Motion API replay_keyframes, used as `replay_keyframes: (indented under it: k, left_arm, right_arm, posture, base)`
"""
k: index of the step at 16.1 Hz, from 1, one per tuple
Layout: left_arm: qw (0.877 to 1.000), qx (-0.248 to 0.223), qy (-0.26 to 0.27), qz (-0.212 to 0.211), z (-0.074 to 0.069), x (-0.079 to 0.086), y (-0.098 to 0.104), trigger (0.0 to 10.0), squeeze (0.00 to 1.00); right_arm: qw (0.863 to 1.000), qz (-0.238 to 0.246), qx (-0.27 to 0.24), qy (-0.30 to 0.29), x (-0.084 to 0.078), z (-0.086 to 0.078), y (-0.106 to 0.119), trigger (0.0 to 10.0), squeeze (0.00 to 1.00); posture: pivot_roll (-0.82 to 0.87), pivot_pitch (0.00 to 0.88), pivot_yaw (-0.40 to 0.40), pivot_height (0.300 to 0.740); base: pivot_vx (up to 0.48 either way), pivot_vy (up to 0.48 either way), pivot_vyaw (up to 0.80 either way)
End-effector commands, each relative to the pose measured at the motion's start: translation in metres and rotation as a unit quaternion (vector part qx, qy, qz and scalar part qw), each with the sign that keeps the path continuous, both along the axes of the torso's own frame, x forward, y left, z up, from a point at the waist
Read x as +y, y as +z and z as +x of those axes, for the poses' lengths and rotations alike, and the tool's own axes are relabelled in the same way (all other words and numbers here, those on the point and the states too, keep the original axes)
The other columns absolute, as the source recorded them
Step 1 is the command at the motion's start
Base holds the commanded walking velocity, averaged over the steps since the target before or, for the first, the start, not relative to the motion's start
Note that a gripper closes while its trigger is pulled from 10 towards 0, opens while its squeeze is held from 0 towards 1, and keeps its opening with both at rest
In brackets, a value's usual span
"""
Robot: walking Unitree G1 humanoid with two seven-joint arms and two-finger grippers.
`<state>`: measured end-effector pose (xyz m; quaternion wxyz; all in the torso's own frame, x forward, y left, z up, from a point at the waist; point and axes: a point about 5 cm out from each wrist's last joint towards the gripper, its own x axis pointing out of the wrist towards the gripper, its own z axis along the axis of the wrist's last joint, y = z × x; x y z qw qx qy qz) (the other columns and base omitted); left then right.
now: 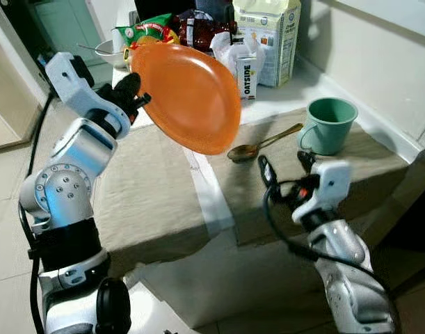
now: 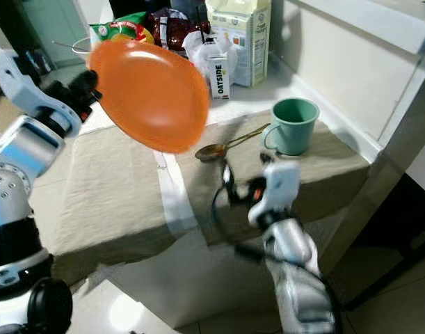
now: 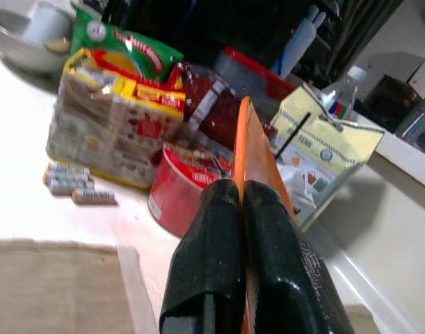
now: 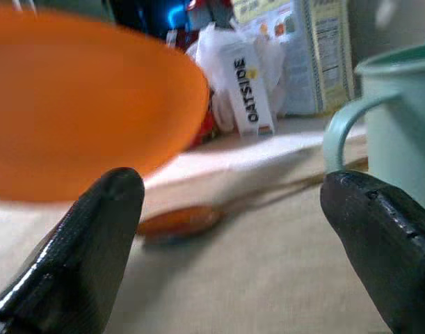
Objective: Setting the table
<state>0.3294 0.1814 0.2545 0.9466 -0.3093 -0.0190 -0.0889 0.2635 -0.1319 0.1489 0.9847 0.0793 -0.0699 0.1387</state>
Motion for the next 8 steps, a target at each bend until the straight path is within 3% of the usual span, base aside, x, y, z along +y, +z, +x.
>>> replay_keyframes:
  k: [1,3,6,8]
  left_arm:
    - [1.000,-0.015,0.012,-0.010,-0.005,0.006,0.007,0.0,0.00]
    - [1.000,-0.008,-0.001,-0.019,-0.011,0.003,0.002,0.0,0.00]
    - [1.000,0.020,-0.014,0.001,-0.037,0.005,-0.023,0.0,0.00]
    - [1.000,0.027,-0.013,0.008,-0.047,0.002,-0.030,0.0,0.00]
  right_arm:
    - [1.000,0.021,0.013,0.002,-0.001,0.002,0.000,10.0,0.00]
    - [0.999,0.029,0.017,0.010,0.001,0.001,0.000,10.0,0.00]
    - [0.999,0.013,0.019,0.029,0.003,-0.010,-0.002,10.0,0.00]
    - [0.999,0.012,0.025,0.038,0.004,-0.013,-0.004,10.0,0.00]
  posture:
    - [-0.16,0.000,0.131,0.740]
    - [-0.16,0.000,0.131,0.740]
    - [-0.16,0.002,0.134,0.740]
    - [-0.15,0.000,0.133,0.740]
  base:
    - [0.000,0.000,0.00]
    - [0.000,0.000,0.00]
    - [0.000,0.000,0.00]
    - [0.000,0.000,0.00]
